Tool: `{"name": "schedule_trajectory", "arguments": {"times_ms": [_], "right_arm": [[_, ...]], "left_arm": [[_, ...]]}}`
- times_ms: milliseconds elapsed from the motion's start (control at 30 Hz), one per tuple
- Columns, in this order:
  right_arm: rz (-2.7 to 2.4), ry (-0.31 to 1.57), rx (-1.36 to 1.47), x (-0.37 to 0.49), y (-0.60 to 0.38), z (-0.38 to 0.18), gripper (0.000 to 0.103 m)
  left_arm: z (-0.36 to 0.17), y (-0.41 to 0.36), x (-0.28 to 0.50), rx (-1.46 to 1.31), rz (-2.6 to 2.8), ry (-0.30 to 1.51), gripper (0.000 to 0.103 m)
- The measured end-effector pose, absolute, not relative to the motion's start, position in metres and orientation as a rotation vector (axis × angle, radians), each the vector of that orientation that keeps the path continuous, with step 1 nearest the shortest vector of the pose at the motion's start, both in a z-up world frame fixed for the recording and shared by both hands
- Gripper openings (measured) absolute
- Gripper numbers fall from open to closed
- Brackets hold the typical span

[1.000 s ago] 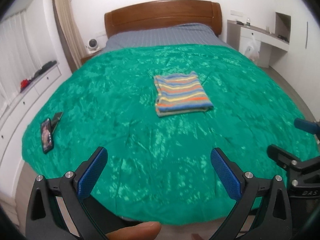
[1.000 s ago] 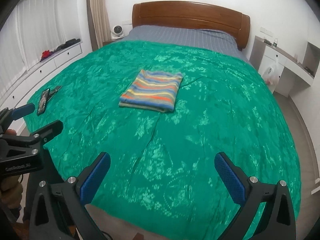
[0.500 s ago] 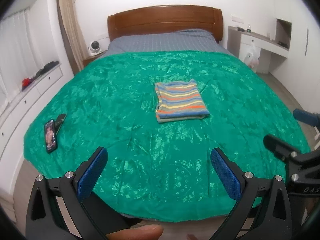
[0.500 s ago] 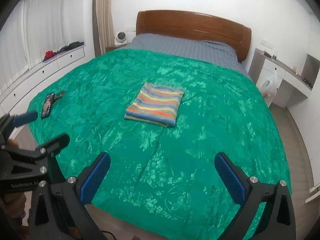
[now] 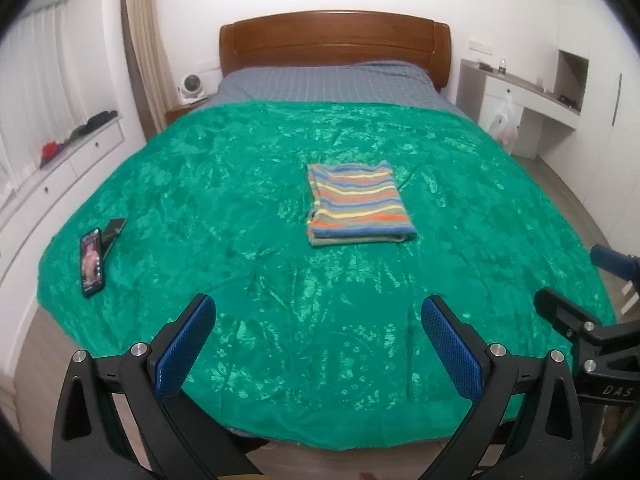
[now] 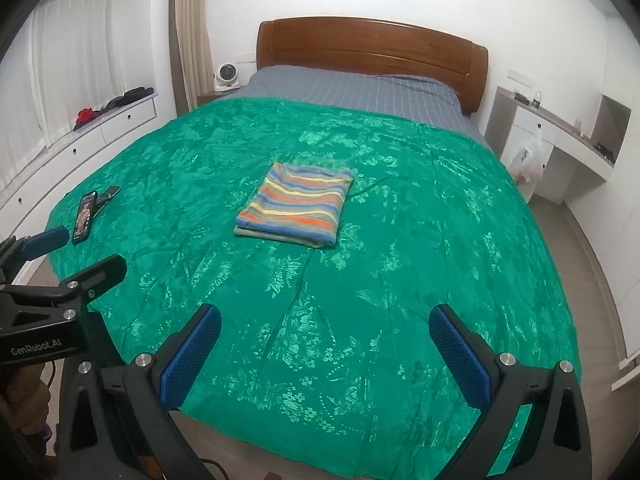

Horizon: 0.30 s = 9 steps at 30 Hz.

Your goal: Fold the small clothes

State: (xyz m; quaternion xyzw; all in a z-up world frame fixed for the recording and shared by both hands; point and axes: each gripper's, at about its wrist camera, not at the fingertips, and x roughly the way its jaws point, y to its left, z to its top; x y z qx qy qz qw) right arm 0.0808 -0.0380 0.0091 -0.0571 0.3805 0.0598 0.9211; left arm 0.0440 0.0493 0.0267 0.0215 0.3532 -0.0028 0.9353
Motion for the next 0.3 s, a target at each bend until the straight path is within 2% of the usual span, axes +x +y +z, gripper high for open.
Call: {"name": "schedule_trajectory", "arguments": {"times_ms": [300], "right_arm": [[0.133,0.782,-0.112,0.0808,-0.0375,0.0088,0.103]], "left_arm": [[0.0287,0.0484,0.0409,0.077,0.042,0.686,0.103]]}}
